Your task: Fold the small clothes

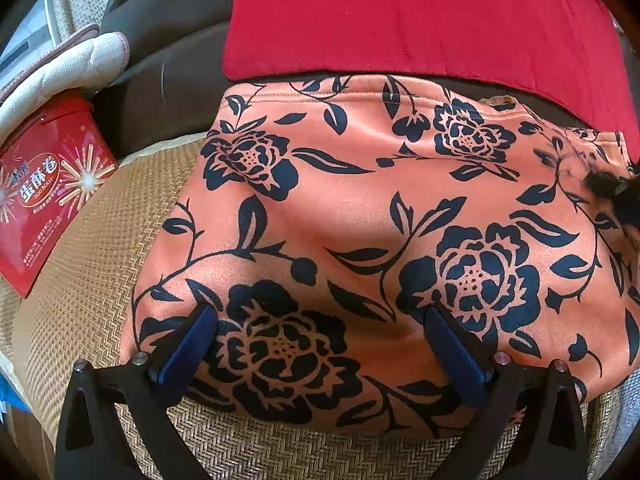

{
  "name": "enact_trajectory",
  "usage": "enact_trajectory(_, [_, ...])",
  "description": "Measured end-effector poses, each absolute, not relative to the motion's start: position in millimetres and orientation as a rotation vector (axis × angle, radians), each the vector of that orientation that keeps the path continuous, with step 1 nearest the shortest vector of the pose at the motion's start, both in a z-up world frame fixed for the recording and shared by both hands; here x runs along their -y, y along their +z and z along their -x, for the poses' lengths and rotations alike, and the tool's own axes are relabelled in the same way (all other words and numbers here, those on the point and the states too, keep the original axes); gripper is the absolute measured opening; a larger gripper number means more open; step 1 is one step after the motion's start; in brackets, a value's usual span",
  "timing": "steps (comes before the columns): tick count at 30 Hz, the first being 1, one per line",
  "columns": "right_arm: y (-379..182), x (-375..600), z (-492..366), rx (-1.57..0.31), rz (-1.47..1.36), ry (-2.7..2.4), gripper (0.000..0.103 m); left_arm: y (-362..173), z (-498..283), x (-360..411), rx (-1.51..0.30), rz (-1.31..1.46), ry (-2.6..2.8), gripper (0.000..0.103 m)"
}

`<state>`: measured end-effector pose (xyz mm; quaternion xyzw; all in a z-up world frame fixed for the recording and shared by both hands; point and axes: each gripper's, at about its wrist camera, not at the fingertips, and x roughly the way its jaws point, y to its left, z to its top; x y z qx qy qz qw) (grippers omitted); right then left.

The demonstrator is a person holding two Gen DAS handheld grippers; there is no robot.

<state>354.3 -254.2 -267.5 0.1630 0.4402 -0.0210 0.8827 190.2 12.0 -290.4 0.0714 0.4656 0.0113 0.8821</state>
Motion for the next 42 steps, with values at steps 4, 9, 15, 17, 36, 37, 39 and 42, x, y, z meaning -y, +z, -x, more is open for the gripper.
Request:
enact_trajectory(4, [-277,253,-364,-0.935,-0.314,-0.067,0.06,-288,-183,-14,-0.973,-0.148,0.02,0.103])
enact_trajectory(9, [-272,251,-365,-0.924,-0.334,-0.092,0.06,-285,-193,-16,-0.977,-0.128,0.014,0.103])
enact_trajectory(15, [-246,244,-354,-0.823,-0.325,-0.083,0.06,-266,-198,-26,-0.923,-0.121,0.047,0.103])
enact_trajectory(17, [-244,236,-354,-0.82,-0.307,-0.066,0.06,-262,-200,-28,-0.906,-0.118,0.058,0.103])
enact_trajectory(36, [-232,205,-342,-0.847,-0.238,-0.008,0.061,-242,-219,-54,-0.853,-0.058,0.134,0.103])
enact_trajectory(37, [-233,201,-339,-0.853,-0.231,-0.003,0.061,-239,-218,-57,-0.838,-0.05,0.139,0.103])
enact_trajectory(39, [-239,195,-340,-0.874,-0.218,0.004,0.061,-233,-216,-63,-0.813,-0.042,0.152,0.103])
enact_trajectory(42, [-241,189,-341,-0.875,-0.207,0.01,0.061,-235,-217,-72,-0.788,-0.005,0.172,0.103])
